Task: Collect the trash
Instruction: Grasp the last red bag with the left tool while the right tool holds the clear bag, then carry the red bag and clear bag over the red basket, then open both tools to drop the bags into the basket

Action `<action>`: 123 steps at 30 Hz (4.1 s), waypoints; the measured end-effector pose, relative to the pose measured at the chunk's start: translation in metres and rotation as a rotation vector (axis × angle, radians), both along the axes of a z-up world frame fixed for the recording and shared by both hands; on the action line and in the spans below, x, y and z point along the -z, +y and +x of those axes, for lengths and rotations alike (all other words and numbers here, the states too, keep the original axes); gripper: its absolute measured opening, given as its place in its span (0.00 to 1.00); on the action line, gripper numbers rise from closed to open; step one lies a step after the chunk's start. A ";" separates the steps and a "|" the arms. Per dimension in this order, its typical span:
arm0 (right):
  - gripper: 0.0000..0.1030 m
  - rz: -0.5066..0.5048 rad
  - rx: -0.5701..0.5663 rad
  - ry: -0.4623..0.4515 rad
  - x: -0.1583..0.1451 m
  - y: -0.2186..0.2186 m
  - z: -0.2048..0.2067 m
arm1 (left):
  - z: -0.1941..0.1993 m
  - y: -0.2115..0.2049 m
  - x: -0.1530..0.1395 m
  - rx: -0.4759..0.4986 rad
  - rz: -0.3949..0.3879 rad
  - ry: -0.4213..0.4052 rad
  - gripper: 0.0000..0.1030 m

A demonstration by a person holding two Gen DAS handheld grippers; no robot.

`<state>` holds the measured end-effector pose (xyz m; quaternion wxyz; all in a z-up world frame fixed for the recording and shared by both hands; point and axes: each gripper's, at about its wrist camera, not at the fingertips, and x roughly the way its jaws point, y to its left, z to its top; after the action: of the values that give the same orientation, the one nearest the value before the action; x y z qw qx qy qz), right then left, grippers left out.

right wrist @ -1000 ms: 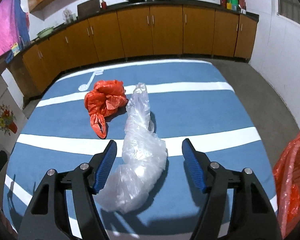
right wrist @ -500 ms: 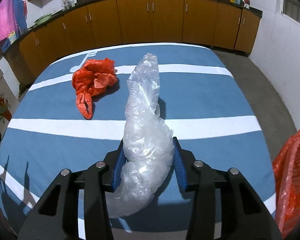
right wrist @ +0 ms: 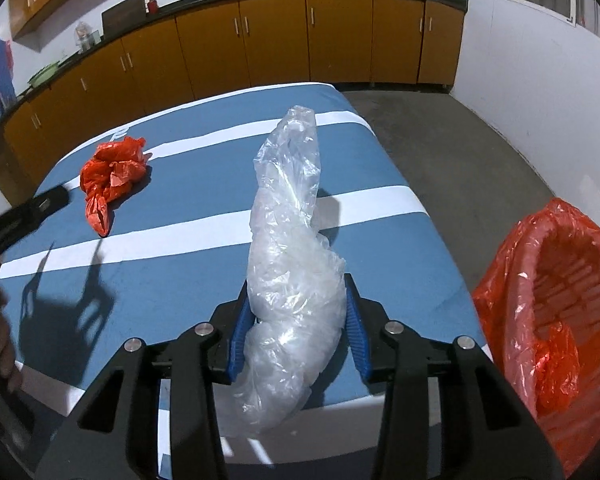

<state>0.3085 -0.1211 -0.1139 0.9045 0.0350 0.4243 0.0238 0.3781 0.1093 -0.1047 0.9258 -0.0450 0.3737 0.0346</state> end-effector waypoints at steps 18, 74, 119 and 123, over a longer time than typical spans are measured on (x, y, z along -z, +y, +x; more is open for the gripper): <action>0.41 0.023 -0.031 0.001 -0.001 -0.006 0.006 | 0.063 -0.025 0.018 0.087 -0.020 0.085 0.49; 0.41 0.048 0.160 -0.338 -0.134 -0.109 -0.134 | -0.140 -0.128 -0.133 0.328 0.004 -0.189 0.27; 0.47 0.172 0.465 -0.221 -0.089 -0.264 -0.150 | -0.124 -0.346 -0.053 0.733 -0.150 0.041 0.39; 0.52 0.166 0.461 -0.207 -0.086 -0.263 -0.147 | -0.121 -0.343 -0.045 0.716 -0.140 0.057 0.44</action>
<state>0.1616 -0.3843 -0.0279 0.9187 0.2023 0.3068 -0.1447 0.2569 -0.2339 -0.0601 0.8632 0.0263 0.3927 -0.3161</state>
